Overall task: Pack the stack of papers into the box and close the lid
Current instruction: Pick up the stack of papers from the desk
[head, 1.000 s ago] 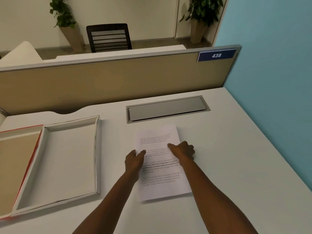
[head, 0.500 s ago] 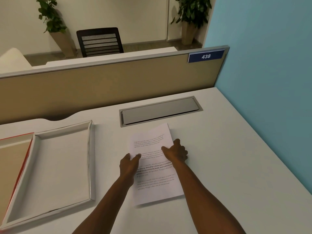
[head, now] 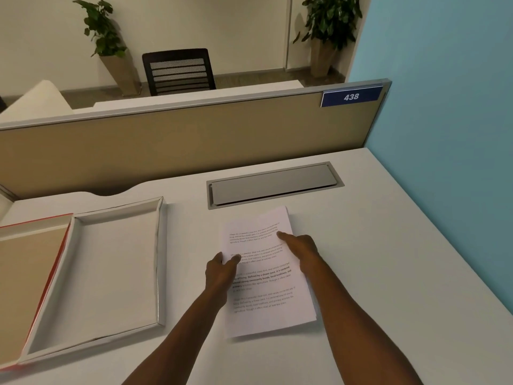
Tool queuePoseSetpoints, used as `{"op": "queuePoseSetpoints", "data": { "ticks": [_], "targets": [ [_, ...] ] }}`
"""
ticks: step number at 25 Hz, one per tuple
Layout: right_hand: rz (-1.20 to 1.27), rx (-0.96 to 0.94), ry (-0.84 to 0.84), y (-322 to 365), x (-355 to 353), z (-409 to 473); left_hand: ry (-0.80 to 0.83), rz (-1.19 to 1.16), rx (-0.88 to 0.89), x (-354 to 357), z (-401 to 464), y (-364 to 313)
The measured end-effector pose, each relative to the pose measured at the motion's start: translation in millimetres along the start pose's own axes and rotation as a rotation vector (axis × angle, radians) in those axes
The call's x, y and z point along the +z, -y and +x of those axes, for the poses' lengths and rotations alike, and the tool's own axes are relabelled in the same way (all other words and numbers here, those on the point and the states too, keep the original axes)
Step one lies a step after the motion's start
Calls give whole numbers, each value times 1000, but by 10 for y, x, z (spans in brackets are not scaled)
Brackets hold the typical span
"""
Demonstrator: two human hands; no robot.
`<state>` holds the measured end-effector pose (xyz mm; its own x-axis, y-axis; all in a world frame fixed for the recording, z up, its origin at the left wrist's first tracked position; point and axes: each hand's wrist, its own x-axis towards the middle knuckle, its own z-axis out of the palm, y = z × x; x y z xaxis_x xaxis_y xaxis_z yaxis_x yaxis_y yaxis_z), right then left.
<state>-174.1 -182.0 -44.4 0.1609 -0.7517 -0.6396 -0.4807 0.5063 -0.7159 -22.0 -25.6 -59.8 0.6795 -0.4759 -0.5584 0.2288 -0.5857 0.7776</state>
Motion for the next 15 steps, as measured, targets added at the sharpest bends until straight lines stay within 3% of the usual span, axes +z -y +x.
{"op": "queuePoseSetpoints", "data": {
  "ticks": [9, 13, 15],
  "targets": [
    [77, -401, 131, -124, -81, -333, 132, -78, 2, -321, 79, -211],
    [129, -559, 163, -146, -170, -579, 372, -315, 75, -425, -3, -355],
    [162, -595, 149, -132, -194, -656, 394, -343, 126, -407, -114, -391]
  ]
}}
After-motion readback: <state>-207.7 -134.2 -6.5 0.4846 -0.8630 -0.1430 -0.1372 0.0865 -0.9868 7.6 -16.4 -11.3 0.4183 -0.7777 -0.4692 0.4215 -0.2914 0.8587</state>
